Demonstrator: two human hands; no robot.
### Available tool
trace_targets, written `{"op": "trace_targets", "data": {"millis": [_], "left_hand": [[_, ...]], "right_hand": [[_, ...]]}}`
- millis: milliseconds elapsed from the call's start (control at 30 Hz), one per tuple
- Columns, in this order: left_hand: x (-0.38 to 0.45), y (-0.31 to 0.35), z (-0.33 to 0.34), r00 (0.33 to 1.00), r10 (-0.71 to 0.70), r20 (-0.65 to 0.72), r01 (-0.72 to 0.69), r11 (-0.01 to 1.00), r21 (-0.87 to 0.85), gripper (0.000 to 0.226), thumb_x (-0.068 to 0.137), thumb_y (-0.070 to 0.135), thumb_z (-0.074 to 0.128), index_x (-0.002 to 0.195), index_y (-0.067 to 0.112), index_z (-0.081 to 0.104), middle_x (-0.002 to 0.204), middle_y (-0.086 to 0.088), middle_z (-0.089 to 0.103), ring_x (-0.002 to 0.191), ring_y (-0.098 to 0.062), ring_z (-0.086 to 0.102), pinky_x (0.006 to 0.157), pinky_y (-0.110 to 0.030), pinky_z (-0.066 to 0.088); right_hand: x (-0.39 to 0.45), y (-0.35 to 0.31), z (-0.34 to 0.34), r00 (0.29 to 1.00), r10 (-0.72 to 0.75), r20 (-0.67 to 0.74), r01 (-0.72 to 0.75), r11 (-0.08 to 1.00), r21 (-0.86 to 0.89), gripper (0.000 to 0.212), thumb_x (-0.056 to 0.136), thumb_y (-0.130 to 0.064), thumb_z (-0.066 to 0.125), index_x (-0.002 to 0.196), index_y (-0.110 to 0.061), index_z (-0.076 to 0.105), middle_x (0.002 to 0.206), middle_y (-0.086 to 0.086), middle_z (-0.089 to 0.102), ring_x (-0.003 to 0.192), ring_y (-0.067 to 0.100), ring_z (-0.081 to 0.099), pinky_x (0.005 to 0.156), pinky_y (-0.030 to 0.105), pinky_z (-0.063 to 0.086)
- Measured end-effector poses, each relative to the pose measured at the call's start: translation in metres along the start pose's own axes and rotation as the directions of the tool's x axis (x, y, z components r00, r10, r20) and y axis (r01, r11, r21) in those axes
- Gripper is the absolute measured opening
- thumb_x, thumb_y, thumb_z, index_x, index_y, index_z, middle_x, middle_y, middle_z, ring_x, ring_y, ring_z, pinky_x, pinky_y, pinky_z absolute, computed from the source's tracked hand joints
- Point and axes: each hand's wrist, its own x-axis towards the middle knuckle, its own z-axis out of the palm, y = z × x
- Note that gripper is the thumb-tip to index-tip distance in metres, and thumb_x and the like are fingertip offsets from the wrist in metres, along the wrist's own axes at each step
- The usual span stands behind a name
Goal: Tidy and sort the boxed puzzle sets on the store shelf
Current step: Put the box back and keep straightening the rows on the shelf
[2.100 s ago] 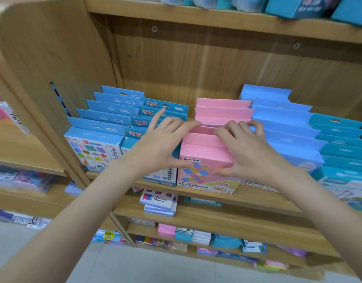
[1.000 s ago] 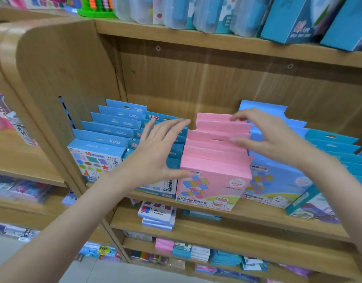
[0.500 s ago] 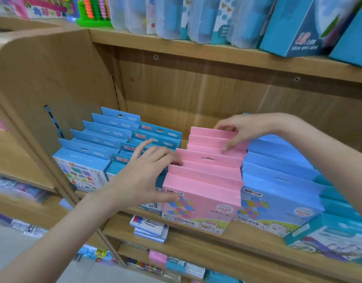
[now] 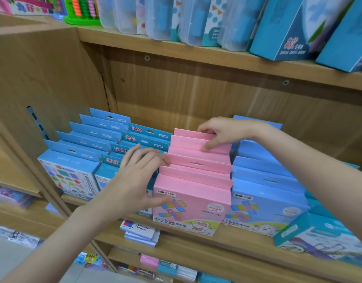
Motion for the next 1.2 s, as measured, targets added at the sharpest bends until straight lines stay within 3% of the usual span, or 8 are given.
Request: {"op": "trace_targets", "data": {"millis": [167, 267, 400, 533, 667, 833, 1033, 1200], "left_hand": [[0.002, -0.003, 0.0, 1.0, 0.005, 0.023, -0.005, 1.0, 0.005, 0.057, 0.065, 0.068, 0.053, 0.104, 0.025, 0.048, 0.108, 0.011, 0.053, 0.116, -0.008, 0.037, 0.111, -0.031, 0.004], [0.003, -0.004, 0.0, 1.0, 0.016, 0.027, -0.016, 1.0, 0.013, 0.056, 0.066, 0.068, 0.051, 0.105, 0.028, 0.044, 0.111, 0.01, 0.053, 0.118, -0.008, 0.036, 0.111, -0.035, 0.004], [0.003, -0.003, 0.0, 1.0, 0.027, 0.016, -0.027, 1.0, 0.006, 0.056, 0.067, 0.067, 0.051, 0.106, 0.028, 0.042, 0.111, 0.009, 0.054, 0.117, -0.008, 0.037, 0.111, -0.035, 0.006], [0.001, -0.004, 0.0, 0.999, 0.045, 0.019, -0.045, 0.999, 0.001, 0.059, 0.068, 0.067, 0.052, 0.111, 0.028, 0.042, 0.114, 0.01, 0.052, 0.118, -0.008, 0.037, 0.111, -0.034, 0.008], [0.001, -0.003, -0.002, 0.999, 0.039, 0.024, -0.039, 0.999, -0.008, 0.067, 0.067, 0.066, 0.052, 0.12, 0.026, 0.04, 0.119, 0.008, 0.049, 0.118, -0.008, 0.035, 0.111, -0.031, 0.005], [-0.002, -0.002, -0.002, 0.998, 0.036, 0.044, -0.039, 0.997, 0.069, 0.075, 0.064, 0.066, 0.051, 0.126, 0.025, 0.037, 0.124, 0.005, 0.044, 0.121, -0.013, 0.035, 0.112, -0.037, 0.005], [-0.006, -0.003, 0.002, 0.999, -0.001, 0.033, -0.004, 0.991, 0.133, 0.071, 0.064, 0.067, 0.049, 0.12, 0.024, 0.041, 0.125, 0.0, 0.046, 0.122, -0.017, 0.034, 0.111, -0.04, 0.006], [-0.006, -0.004, 0.001, 1.0, 0.014, 0.028, -0.017, 0.993, 0.118, 0.073, 0.065, 0.066, 0.05, 0.124, 0.024, 0.038, 0.127, 0.001, 0.045, 0.123, -0.015, 0.032, 0.111, -0.04, 0.005]], "right_hand": [[-0.004, 0.001, 0.002, 0.998, 0.028, -0.053, -0.027, 0.999, 0.028, 0.022, 0.081, -0.032, 0.068, 0.091, -0.013, 0.062, 0.073, -0.003, 0.06, 0.064, 0.01, 0.051, 0.055, 0.02, 0.037], [-0.009, -0.001, 0.004, 0.999, 0.042, -0.033, -0.04, 0.998, 0.046, 0.024, 0.079, -0.035, 0.07, 0.09, -0.015, 0.062, 0.072, -0.005, 0.062, 0.061, 0.003, 0.053, 0.057, 0.021, 0.041], [-0.013, -0.004, 0.011, 0.998, 0.021, -0.063, -0.019, 0.999, 0.036, 0.03, 0.078, -0.036, 0.069, 0.098, -0.015, 0.062, 0.088, -0.003, 0.065, 0.079, 0.014, 0.058, 0.072, 0.029, 0.046], [-0.019, -0.006, 0.011, 0.999, 0.049, -0.022, -0.043, 0.977, 0.209, 0.034, 0.085, -0.04, 0.06, 0.11, -0.016, 0.06, 0.106, -0.003, 0.067, 0.097, 0.013, 0.062, 0.088, 0.031, 0.049], [-0.026, -0.004, 0.012, 0.996, 0.087, -0.026, -0.075, 0.948, 0.308, 0.035, 0.089, -0.038, 0.054, 0.118, -0.017, 0.055, 0.112, -0.001, 0.065, 0.099, 0.012, 0.062, 0.08, 0.018, 0.047], [-0.021, -0.011, 0.017, 0.999, 0.037, -0.027, -0.033, 0.992, 0.12, 0.042, 0.087, -0.027, 0.061, 0.126, -0.022, 0.047, 0.118, -0.008, 0.056, 0.102, 0.01, 0.055, 0.078, 0.013, 0.044], [-0.021, -0.015, 0.016, 1.0, 0.003, 0.001, -0.003, 0.992, 0.123, 0.042, 0.087, -0.022, 0.062, 0.126, -0.021, 0.047, 0.119, -0.007, 0.057, 0.104, 0.012, 0.058, 0.089, 0.027, 0.048], [-0.021, -0.018, 0.018, 0.998, 0.053, -0.042, -0.046, 0.989, 0.139, 0.043, 0.085, -0.033, 0.063, 0.125, -0.024, 0.048, 0.119, -0.009, 0.056, 0.105, 0.01, 0.057, 0.089, 0.024, 0.047]]}}
